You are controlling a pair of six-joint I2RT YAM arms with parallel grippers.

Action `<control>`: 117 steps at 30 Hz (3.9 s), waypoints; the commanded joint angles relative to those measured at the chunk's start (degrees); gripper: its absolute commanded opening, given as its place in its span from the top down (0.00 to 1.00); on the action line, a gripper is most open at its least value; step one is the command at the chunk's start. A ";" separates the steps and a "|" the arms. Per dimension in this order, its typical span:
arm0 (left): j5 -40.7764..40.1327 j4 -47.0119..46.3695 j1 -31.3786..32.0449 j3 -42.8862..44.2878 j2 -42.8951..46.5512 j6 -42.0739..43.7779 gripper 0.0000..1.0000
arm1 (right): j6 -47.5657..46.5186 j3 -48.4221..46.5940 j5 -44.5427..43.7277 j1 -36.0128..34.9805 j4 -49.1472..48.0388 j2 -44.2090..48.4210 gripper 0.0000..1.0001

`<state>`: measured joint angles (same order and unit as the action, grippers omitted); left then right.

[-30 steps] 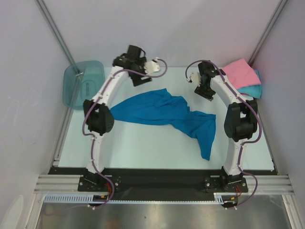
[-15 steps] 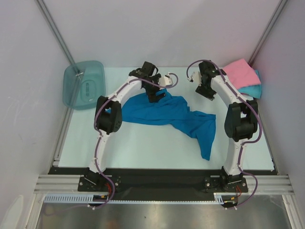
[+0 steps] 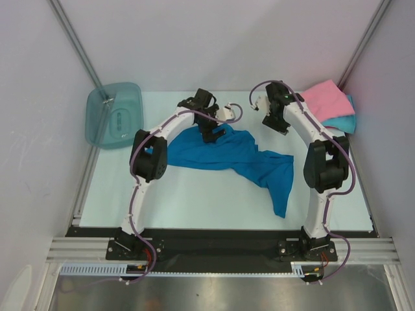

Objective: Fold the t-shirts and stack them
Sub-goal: Flatten the tshirt out

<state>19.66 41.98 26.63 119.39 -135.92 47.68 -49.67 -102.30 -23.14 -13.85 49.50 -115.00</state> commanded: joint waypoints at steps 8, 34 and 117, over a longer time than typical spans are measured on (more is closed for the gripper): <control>-4.63 -1.37 0.79 -1.98 -2.16 2.15 0.07 | 0.01 -2.29 -0.33 -1.27 0.43 2.85 0.29; -21.05 18.13 -8.51 2.18 2.31 -0.57 1.00 | 0.54 -0.88 0.99 -3.38 0.34 4.08 0.30; -54.29 -14.46 -19.87 -11.20 27.11 -17.45 0.13 | 25.41 -25.76 43.09 -15.51 -6.69 -29.75 0.20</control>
<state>-34.30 30.00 7.31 108.81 -112.53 30.06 -23.27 -129.08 20.18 -29.78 42.39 -143.94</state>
